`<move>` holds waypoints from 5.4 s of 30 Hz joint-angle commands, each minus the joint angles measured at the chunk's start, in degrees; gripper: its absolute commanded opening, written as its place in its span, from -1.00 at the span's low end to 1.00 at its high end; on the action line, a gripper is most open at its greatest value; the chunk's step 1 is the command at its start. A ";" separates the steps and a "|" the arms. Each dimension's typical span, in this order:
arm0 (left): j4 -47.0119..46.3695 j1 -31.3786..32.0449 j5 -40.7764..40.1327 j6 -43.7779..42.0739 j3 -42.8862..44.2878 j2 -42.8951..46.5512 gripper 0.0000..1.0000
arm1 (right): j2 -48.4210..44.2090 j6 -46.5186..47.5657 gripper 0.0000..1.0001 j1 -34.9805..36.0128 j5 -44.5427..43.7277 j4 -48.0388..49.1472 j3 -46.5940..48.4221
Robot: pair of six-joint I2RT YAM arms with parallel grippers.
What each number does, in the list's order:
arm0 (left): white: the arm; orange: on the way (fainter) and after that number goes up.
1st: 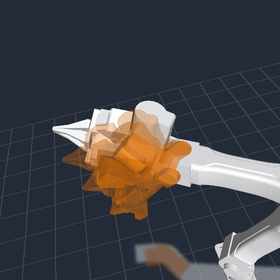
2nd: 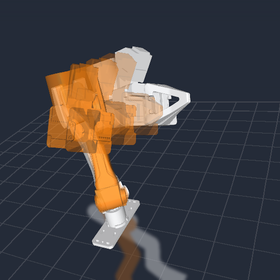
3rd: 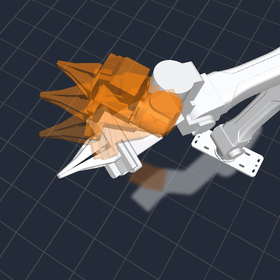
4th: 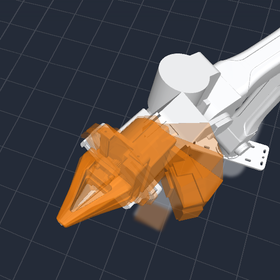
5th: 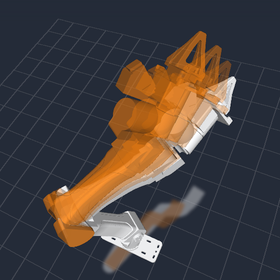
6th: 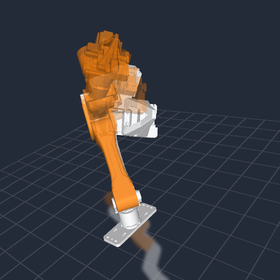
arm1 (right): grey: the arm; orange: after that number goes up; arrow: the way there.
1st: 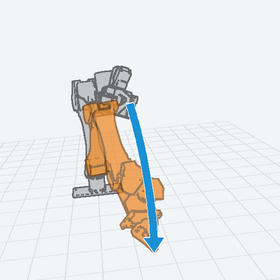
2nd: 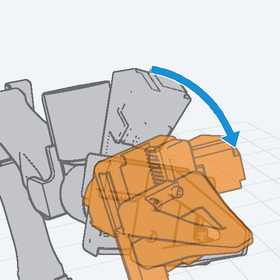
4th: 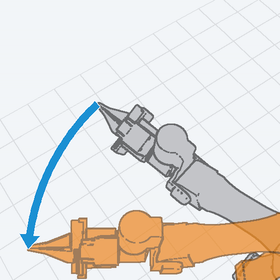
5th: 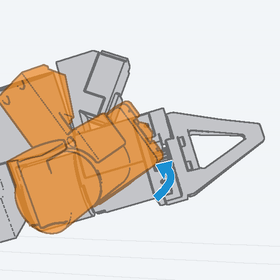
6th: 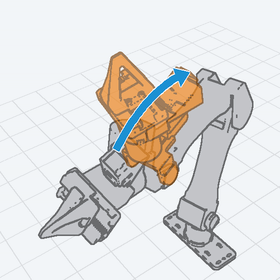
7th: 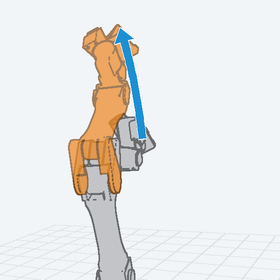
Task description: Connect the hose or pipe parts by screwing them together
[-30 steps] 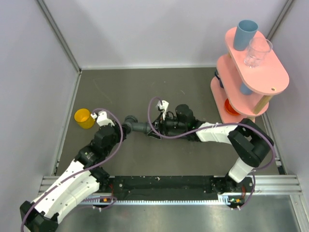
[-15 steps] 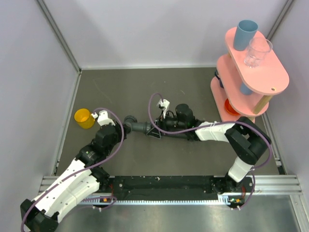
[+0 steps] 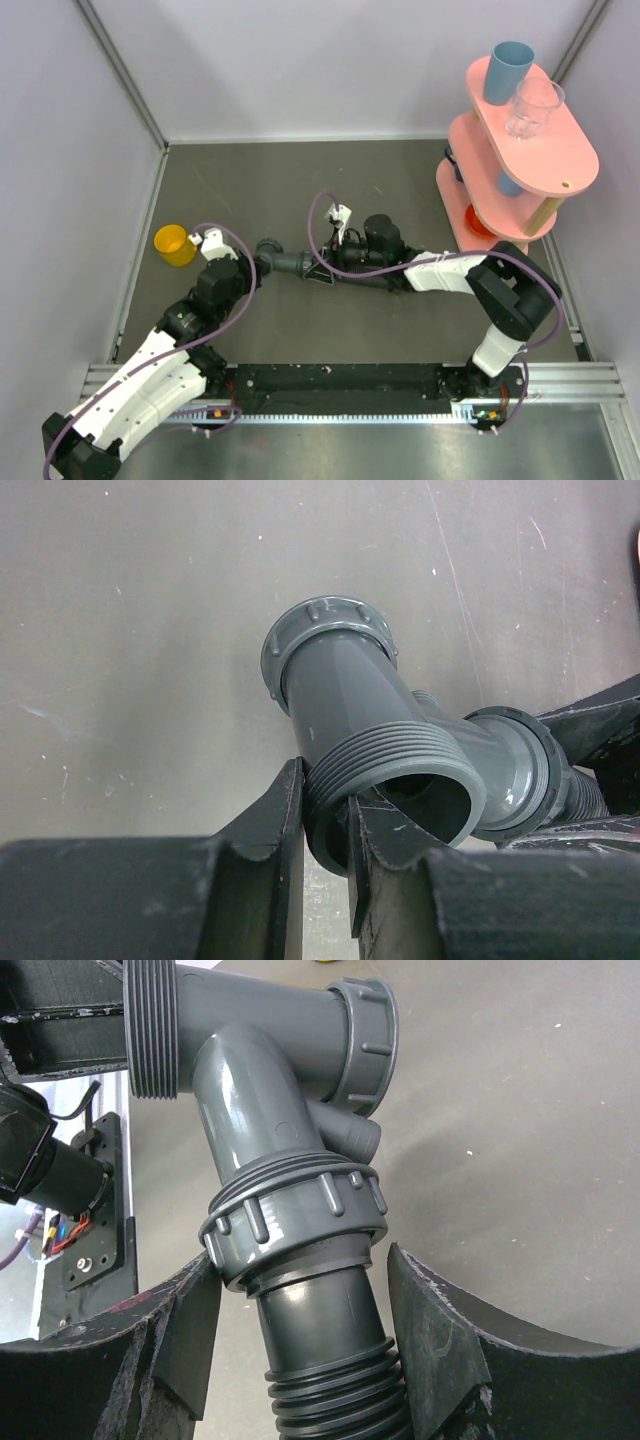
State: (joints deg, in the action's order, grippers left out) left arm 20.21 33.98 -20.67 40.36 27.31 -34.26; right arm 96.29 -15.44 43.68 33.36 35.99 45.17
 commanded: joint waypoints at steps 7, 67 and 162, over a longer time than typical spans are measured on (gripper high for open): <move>2.82 1.62 11.35 -0.19 0.99 0.42 -1.00 | -1.98 -0.64 0.16 -2.37 -11.66 15.60 2.12; 12.76 1.53 11.69 4.82 13.04 -8.46 -1.00 | -11.04 40.19 -0.41 16.10 -18.30 -5.40 -2.46; -13.01 1.53 12.58 -5.21 -11.23 15.80 -0.70 | 4.00 -3.11 -1.00 -6.85 14.28 8.50 5.81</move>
State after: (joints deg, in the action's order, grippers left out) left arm 8.93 34.22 -15.49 34.30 14.66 -19.66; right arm 102.24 -16.08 39.83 54.33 34.33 50.46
